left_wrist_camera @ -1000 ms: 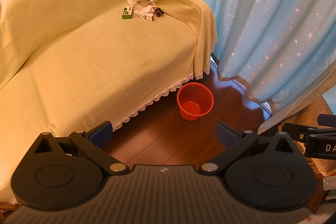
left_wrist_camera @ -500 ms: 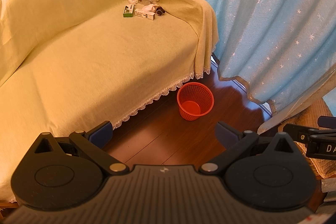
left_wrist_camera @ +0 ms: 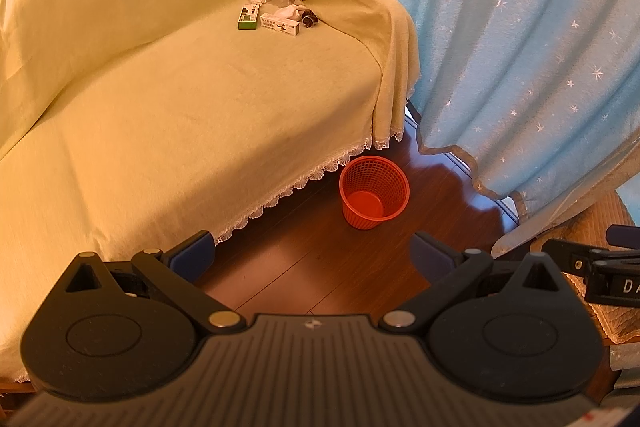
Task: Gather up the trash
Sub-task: 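Move the right tool down to the red mesh wastebasket and grasp its rim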
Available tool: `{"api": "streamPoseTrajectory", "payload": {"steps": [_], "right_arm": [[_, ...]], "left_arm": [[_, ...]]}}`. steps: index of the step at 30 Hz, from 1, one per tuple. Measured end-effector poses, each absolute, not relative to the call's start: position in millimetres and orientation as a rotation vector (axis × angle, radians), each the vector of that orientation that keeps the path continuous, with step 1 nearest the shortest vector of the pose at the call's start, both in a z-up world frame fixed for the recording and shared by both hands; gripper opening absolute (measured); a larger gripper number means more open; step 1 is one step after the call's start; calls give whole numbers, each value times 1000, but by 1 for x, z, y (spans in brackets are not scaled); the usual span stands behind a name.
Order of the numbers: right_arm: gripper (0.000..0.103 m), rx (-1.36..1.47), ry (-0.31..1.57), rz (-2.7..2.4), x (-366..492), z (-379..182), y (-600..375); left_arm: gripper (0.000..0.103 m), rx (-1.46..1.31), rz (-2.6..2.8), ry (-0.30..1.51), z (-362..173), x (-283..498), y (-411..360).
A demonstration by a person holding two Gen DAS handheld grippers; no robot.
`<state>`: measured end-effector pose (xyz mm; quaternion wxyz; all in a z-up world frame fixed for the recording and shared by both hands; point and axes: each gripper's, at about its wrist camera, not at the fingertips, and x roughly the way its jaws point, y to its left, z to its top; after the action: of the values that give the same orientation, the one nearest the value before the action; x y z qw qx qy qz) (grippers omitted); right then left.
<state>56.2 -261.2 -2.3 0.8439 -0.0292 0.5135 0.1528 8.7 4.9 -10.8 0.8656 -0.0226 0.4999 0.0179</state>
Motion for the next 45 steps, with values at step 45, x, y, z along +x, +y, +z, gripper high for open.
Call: {"api": "streamPoseTrajectory", "payload": {"steps": [45], "right_arm": [[83,-680,986,946,265,-339,-186]], "left_arm": [[102,60,142,1109,-282,203,39]]}}
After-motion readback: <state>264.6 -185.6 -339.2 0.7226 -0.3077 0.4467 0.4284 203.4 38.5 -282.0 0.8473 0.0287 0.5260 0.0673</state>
